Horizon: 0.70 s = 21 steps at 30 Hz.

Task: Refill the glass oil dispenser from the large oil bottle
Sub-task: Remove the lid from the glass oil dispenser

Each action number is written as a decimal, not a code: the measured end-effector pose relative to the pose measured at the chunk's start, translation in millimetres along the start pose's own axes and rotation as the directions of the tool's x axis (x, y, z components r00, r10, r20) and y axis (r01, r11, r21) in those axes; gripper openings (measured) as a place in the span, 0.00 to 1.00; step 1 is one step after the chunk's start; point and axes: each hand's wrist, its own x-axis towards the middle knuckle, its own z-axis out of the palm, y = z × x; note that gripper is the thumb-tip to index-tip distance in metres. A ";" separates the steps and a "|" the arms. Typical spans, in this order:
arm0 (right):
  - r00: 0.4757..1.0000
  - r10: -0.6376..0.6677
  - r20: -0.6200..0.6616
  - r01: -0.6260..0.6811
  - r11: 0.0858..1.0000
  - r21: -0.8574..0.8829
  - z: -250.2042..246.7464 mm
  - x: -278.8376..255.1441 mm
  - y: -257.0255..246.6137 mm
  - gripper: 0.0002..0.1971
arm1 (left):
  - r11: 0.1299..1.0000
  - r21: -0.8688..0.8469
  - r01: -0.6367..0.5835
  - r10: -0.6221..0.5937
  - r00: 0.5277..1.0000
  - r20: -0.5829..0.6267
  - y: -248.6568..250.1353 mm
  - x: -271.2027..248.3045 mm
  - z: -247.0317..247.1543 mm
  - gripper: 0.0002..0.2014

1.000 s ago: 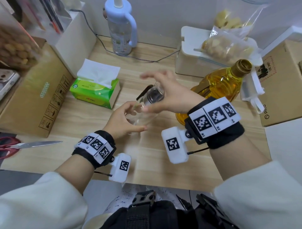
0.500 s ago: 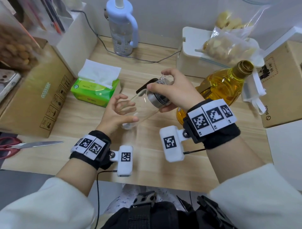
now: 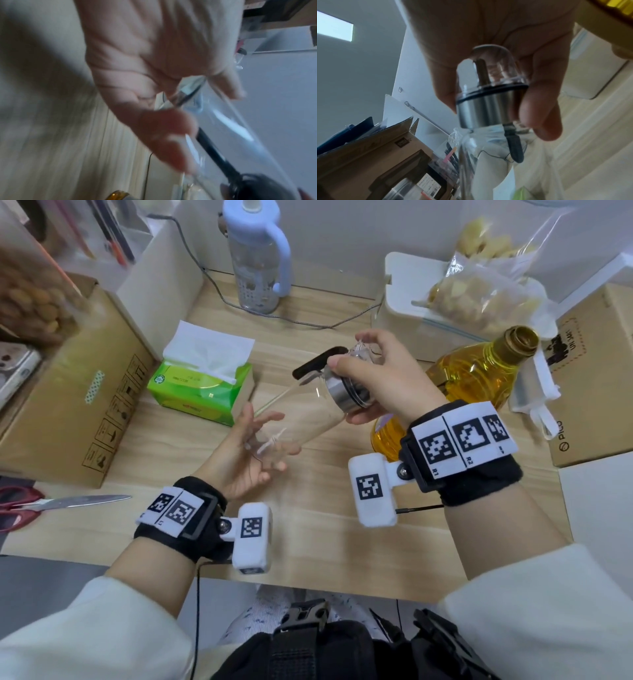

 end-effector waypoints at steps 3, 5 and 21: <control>1.000 0.006 0.000 -0.006 1.000 -0.018 -1.0 0.5 0.5 0.32 | 0.999 -0.043 -0.032 0.033 0.999 0.033 -4.5 0.5 -2.2 0.38; 1.000 0.022 0.014 -0.022 1.000 0.007 -1.0 -0.6 1.2 0.31 | 0.999 -0.033 -0.041 0.041 0.999 0.017 -4.7 0.4 -5.4 0.41; 1.000 -0.003 0.021 0.003 1.000 0.001 12.0 8.4 -4.8 0.30 | 0.936 0.350 0.032 -0.130 0.957 0.259 11.7 1.8 4.7 0.44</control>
